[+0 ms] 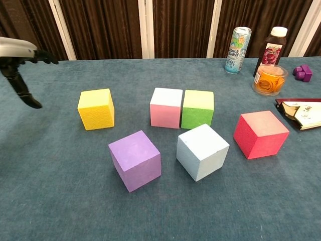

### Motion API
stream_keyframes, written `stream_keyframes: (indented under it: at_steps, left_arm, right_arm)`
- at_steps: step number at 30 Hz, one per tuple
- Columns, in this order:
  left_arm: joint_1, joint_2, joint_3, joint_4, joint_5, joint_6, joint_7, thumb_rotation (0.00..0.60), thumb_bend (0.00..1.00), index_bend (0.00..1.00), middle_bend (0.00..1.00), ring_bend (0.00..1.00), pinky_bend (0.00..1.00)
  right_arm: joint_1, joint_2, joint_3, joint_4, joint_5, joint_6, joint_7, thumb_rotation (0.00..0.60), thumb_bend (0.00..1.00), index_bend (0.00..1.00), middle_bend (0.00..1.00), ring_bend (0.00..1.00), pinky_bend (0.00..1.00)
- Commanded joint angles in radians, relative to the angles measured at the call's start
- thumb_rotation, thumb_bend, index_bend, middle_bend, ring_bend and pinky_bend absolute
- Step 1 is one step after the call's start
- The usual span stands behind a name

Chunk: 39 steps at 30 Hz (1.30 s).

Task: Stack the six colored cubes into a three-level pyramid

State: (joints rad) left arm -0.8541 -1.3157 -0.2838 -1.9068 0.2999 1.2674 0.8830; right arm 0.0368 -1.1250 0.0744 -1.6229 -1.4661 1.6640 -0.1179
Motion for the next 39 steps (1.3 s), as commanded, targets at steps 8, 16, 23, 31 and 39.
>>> stream_keyframes:
  at_steps: [8, 16, 23, 31, 39]
  left_arm:
    - [-0.138, -0.153, -0.084, 0.150, -0.210, 0.032, 0.074, 0.600, 0.18, 0.05, 0.00, 0.00, 0.00]
    - [-0.175, -0.218, -0.080, 0.204, -0.193, 0.044, 0.082, 0.600, 0.22, 0.10, 0.05, 0.00, 0.00]
    - [-0.189, -0.256, -0.072, 0.249, -0.190, 0.032, 0.087, 0.600, 0.26, 0.14, 0.10, 0.00, 0.00]
    - [-0.187, -0.291, -0.074, 0.303, -0.159, -0.001, 0.050, 0.600, 0.27, 0.16, 0.15, 0.00, 0.00]
    - [-0.187, -0.322, -0.062, 0.361, -0.131, -0.035, 0.036, 0.600, 0.32, 0.19, 0.20, 0.00, 0.00]
  right_arm:
    - [-0.004, -0.011, 0.022, 0.005, 0.021, -0.008, -0.015, 0.600, 0.16, 0.00, 0.03, 0.02, 0.00]
    - [-0.006, -0.014, 0.029, 0.006, 0.023, -0.020, -0.014, 0.600, 0.16, 0.00, 0.03, 0.02, 0.00]
    - [-0.008, -0.012, 0.038, 0.003, 0.034, -0.029, -0.011, 0.600, 0.16, 0.00, 0.03, 0.02, 0.00]
    - [-0.012, -0.016, 0.048, 0.001, 0.043, -0.033, 0.004, 0.600, 0.16, 0.00, 0.03, 0.02, 0.00]
    - [-0.015, -0.019, 0.059, -0.002, 0.057, -0.037, 0.000, 0.600, 0.16, 0.00, 0.03, 0.02, 0.00]
